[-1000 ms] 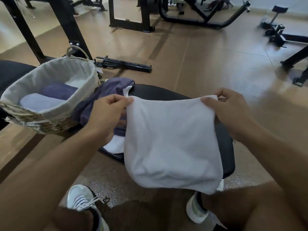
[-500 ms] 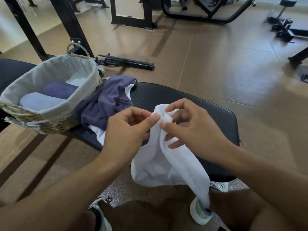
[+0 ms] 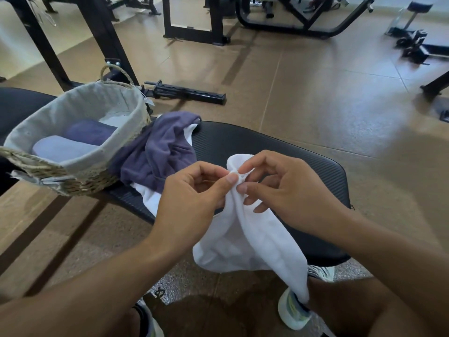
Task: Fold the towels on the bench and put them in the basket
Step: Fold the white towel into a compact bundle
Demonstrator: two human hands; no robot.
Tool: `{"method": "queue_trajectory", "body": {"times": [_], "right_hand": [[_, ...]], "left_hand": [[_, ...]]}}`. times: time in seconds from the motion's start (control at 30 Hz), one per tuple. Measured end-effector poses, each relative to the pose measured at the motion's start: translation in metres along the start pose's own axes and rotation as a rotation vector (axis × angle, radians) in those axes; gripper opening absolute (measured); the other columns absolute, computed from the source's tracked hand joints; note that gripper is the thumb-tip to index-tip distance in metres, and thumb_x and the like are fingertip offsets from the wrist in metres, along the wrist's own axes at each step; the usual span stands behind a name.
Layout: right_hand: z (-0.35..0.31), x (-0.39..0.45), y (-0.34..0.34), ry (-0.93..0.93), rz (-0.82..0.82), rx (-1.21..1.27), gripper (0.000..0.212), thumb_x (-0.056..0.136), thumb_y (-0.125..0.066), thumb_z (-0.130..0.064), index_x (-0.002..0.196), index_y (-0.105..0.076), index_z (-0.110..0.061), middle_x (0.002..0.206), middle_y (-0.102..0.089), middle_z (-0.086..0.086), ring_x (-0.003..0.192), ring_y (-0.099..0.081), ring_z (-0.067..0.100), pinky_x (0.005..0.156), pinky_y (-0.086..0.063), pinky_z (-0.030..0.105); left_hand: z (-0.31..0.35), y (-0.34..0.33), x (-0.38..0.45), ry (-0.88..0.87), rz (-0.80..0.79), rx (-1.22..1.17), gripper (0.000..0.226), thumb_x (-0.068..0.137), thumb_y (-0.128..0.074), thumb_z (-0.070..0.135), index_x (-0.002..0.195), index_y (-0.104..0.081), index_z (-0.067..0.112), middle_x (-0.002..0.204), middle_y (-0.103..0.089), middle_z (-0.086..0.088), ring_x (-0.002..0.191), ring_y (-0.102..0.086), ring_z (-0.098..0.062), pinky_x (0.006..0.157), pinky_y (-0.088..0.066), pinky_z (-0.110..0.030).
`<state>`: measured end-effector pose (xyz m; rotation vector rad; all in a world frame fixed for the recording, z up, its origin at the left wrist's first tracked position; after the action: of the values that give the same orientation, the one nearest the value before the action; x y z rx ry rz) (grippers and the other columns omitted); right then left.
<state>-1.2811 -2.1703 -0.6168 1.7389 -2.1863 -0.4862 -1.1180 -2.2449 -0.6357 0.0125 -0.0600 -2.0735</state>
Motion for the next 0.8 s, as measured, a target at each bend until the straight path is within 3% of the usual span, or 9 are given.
{"method": "queue_trajectory", "body": {"times": [0.3, 0.43, 0.5, 0.57, 0.63, 0.73, 0.8], "right_hand": [[-0.004, 0.001, 0.004, -0.009, 0.004, 0.004, 0.013, 0.085, -0.078, -0.024, 0.094, -0.071, -0.017, 0.082, -0.074, 0.001, 0.071, -0.075, 0.014, 0.061, -0.063, 0.041], [-0.007, 0.000, 0.004, 0.003, 0.017, -0.003, 0.012, 0.085, -0.078, -0.024, 0.092, -0.071, -0.018, 0.080, -0.075, 0.001, 0.070, -0.075, 0.015, 0.061, -0.062, 0.043], [-0.008, -0.001, 0.004, 0.015, 0.029, -0.005, 0.014, 0.084, -0.079, -0.028, 0.091, -0.072, -0.019, 0.078, -0.075, 0.000, 0.068, -0.075, 0.015, 0.060, -0.062, 0.043], [-0.008, -0.003, 0.005, 0.034, 0.046, -0.020, 0.016, 0.082, -0.081, -0.030, 0.090, -0.071, -0.021, 0.074, -0.075, -0.002, 0.064, -0.073, 0.015, 0.061, -0.062, 0.043], [-0.007, -0.003, 0.006, 0.060, 0.076, -0.079, 0.024, 0.078, -0.084, -0.037, 0.092, -0.069, -0.027, 0.073, -0.073, -0.003, 0.062, -0.069, 0.015, 0.064, -0.060, 0.040], [-0.006, 0.001, 0.010, 0.128, 0.040, -0.225, 0.035, 0.073, -0.077, -0.058, 0.101, -0.068, -0.039, 0.085, -0.068, -0.009, 0.077, -0.064, 0.014, 0.072, -0.055, 0.038], [-0.006, 0.005, 0.015, 0.179, -0.097, -0.383, 0.050, 0.072, -0.068, -0.069, 0.116, -0.064, -0.047, 0.114, -0.058, -0.022, 0.108, -0.055, 0.005, 0.090, -0.051, 0.033]], "left_hand": [[0.003, 0.000, 0.000, -0.002, -0.020, 0.037, 0.004, 0.089, -0.073, 0.024, 0.088, -0.076, 0.022, 0.088, -0.077, -0.003, 0.088, -0.075, -0.028, 0.081, -0.059, -0.061], [0.008, -0.003, -0.002, -0.035, -0.045, 0.077, 0.009, 0.093, -0.070, 0.020, 0.087, -0.076, 0.023, 0.087, -0.077, -0.002, 0.087, -0.075, -0.029, 0.082, -0.059, -0.060], [0.012, -0.004, -0.004, -0.062, -0.081, 0.088, 0.007, 0.088, -0.073, 0.025, 0.087, -0.075, 0.018, 0.085, -0.078, -0.001, 0.084, -0.075, -0.024, 0.081, -0.061, -0.050], [0.017, -0.006, -0.007, -0.084, -0.122, 0.124, 0.021, 0.077, -0.083, 0.024, 0.089, -0.072, 0.012, 0.085, -0.078, 0.002, 0.083, -0.076, -0.012, 0.077, -0.062, -0.032], [0.017, -0.008, -0.007, -0.082, -0.143, 0.157, 0.032, 0.069, -0.090, 0.018, 0.090, -0.068, 0.008, 0.087, -0.078, 0.002, 0.084, -0.076, -0.011, 0.078, -0.062, -0.030], [0.015, -0.006, -0.005, -0.086, -0.148, 0.168, 0.032, 0.070, -0.089, 0.019, 0.087, -0.065, 0.005, 0.086, -0.077, -0.003, 0.084, -0.076, -0.018, 0.077, -0.063, -0.042], [0.016, -0.004, -0.002, -0.093, -0.183, 0.128, 0.029, 0.072, -0.087, 0.017, 0.084, -0.065, 0.003, 0.087, -0.076, -0.008, 0.085, -0.075, -0.026, 0.081, -0.061, -0.049]]}}
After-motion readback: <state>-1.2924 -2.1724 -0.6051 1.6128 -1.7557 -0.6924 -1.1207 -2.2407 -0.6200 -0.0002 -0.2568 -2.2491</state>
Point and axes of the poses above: each hand's wrist, its own x-axis towards the middle knuckle, its own y-axis out of the back of the hand, z = x × y, the point moved 3 cm from there along x, towards the middle knuckle
